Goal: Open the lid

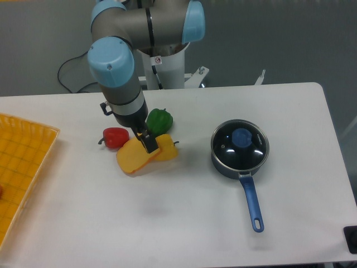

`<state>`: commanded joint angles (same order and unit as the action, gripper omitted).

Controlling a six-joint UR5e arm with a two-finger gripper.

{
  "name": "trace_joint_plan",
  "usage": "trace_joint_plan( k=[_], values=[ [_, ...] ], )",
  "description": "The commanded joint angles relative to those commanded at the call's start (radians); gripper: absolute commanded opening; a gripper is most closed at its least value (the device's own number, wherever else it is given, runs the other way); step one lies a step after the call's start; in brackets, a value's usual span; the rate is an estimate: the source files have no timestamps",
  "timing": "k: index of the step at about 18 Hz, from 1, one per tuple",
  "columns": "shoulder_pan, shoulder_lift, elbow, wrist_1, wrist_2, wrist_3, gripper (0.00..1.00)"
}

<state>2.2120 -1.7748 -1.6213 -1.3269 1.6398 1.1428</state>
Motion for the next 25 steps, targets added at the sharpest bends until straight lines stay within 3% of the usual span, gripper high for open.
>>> trace_joint_plan(
  k=[6, 10, 13, 15, 18, 22, 25],
  values=[
    [0.0, 0.003, -0.011, -0.005, 0.009, -0.012, 1.0],
    [-0.003, 0.008, -0.051, 0.003, -0.003, -0.035, 1.0],
    [-0.008, 0.006, -0.063, 0.061, -0.003, -0.093, 1.0],
    [-0.015, 0.006, -0.063, 0.066, 0.014, -0.117, 1.0],
    [-0.02, 0.006, -0.057, 0.058, 0.075, -0.109, 1.0],
    [-0.009, 0.0, -0.049, 0.054, 0.077, -0.086, 1.0],
    [0.021, -0.008, -0.049, 0.046, 0.081, 0.009, 1.0]
  ],
)
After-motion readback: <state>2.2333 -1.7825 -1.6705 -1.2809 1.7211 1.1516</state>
